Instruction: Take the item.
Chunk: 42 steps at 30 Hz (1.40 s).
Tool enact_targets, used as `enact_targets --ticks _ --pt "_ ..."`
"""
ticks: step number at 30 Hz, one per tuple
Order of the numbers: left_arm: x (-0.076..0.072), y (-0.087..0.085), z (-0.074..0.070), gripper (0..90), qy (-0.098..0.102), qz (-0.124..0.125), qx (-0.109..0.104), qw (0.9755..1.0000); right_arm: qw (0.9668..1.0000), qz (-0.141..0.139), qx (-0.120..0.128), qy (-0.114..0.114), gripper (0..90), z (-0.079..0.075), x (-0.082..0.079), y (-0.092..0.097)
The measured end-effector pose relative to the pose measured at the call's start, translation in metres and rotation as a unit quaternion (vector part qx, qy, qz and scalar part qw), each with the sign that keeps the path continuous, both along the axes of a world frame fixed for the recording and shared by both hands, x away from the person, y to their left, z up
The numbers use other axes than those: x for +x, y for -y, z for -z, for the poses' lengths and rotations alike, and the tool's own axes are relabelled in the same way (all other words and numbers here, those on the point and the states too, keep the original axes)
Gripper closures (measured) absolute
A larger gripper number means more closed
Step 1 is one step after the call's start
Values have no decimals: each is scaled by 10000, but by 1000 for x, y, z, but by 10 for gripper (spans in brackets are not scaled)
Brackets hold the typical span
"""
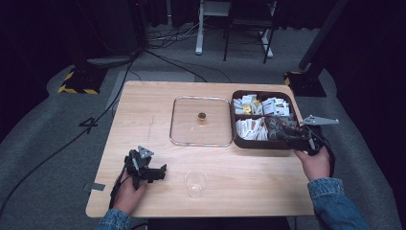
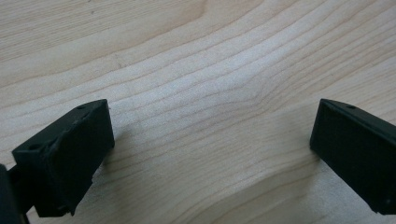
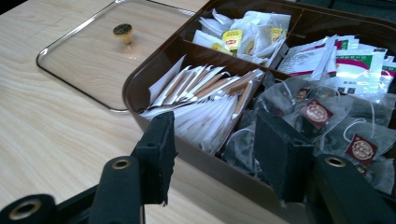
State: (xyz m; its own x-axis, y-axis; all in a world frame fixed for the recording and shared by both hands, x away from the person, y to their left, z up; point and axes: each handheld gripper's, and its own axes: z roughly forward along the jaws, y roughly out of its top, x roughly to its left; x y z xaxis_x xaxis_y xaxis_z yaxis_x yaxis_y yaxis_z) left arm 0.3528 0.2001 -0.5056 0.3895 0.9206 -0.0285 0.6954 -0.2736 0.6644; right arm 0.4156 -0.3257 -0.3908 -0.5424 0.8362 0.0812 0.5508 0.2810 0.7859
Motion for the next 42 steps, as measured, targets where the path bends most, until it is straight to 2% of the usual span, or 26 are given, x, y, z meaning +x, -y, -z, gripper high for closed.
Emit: enact_targets --ticks 4,5,11,20,29,36,42 --pt "0 0 0 1 0 1 2 10000 9999 90 -72 -11 495 -1 11 1" --pt "0 0 0 0 0 0 1 10000 9998 174 -95 -18 496 -1 17 4" --pt "0 0 0 1 1 0 0 10000 9991 407 -103 -102 505 3 32 11" --pt "0 0 0 1 0 1 1 10000 9960 840 -193 -251 485 12 56 25" --pt "0 0 0 1 0 0 -1 10000 9944 975 -138 -373 492 21 69 29" --pt "0 0 0 1 0 0 -1 10000 9926 1045 -239 -565 512 30 81 27" --pt "0 0 0 1 0 1 2 10000 9922 1036 -181 -676 593 36 84 25"
